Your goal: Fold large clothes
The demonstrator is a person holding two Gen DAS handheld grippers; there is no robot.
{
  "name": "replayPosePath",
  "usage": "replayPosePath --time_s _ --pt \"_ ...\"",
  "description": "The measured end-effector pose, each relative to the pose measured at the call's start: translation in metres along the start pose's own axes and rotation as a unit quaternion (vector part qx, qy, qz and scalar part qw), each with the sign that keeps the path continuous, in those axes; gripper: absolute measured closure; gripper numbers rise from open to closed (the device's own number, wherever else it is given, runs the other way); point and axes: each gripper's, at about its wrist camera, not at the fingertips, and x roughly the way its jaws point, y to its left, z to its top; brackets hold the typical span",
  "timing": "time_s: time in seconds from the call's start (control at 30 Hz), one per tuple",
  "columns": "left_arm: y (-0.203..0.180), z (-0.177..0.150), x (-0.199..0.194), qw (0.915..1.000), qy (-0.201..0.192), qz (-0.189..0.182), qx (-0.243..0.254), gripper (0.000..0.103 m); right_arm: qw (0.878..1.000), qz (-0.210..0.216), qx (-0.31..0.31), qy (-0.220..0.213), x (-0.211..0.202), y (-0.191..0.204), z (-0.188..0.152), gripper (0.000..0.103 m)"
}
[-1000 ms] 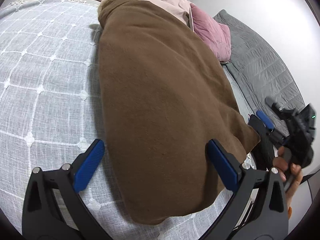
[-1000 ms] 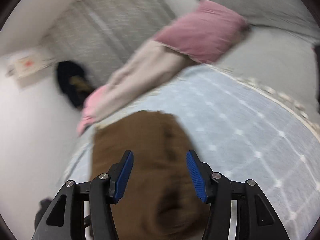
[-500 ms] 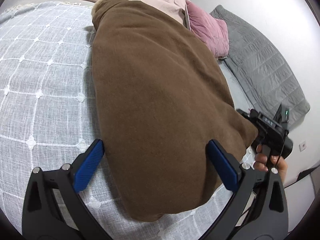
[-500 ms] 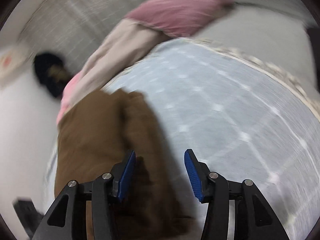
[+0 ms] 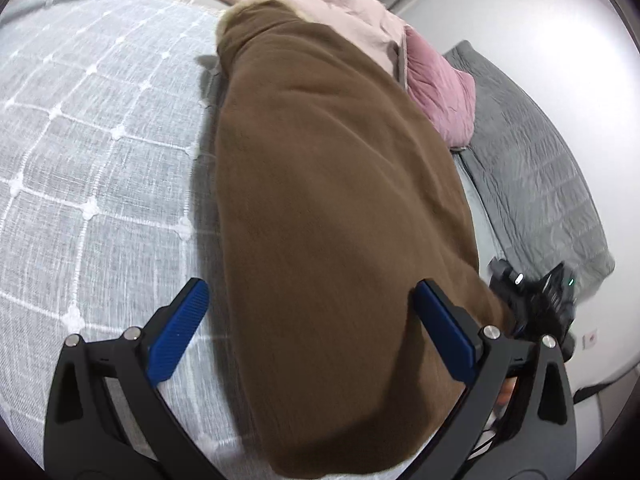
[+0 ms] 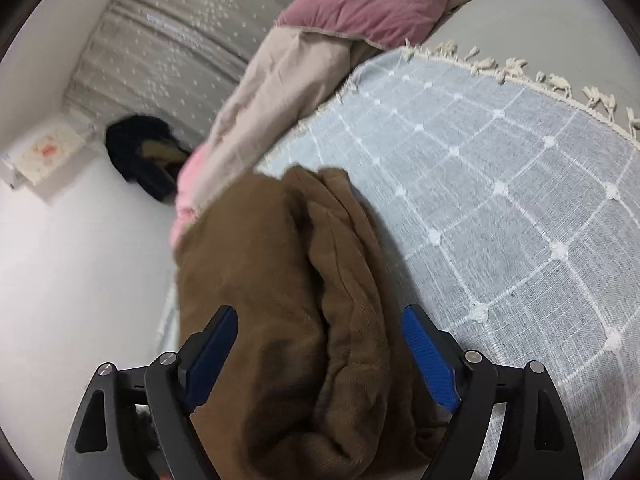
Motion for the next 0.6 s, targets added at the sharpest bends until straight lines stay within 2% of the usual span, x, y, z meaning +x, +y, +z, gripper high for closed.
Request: replayPosePath --time_s 0.13,0.3,0.47,0.6 --pt "0.012 0.011 0.012 0.9986 0.023 -0.019 -0.043 0.001 0.999 -0.012 0.013 0.043 0.028 -0.013 -0.003 0.018" --pt "0.019 0.027 0.030 0.9968 0.032 -0.030 -0.067 0.001 0.997 0.022 0.045 0.054 0.040 -0.026 0.006 0.018" --pt "0.034 0.046 0.044 0.9907 0.054 -0.042 -0.118 0.001 0.990 0.071 0.012 0.124 0.068 -0.025 0.031 0.018" --pt "0.035 0.060 0.054 0.9924 0.061 -0.040 -0.099 0.001 0.980 0.090 -0.029 0.173 0.091 -0.020 0.045 0.017"
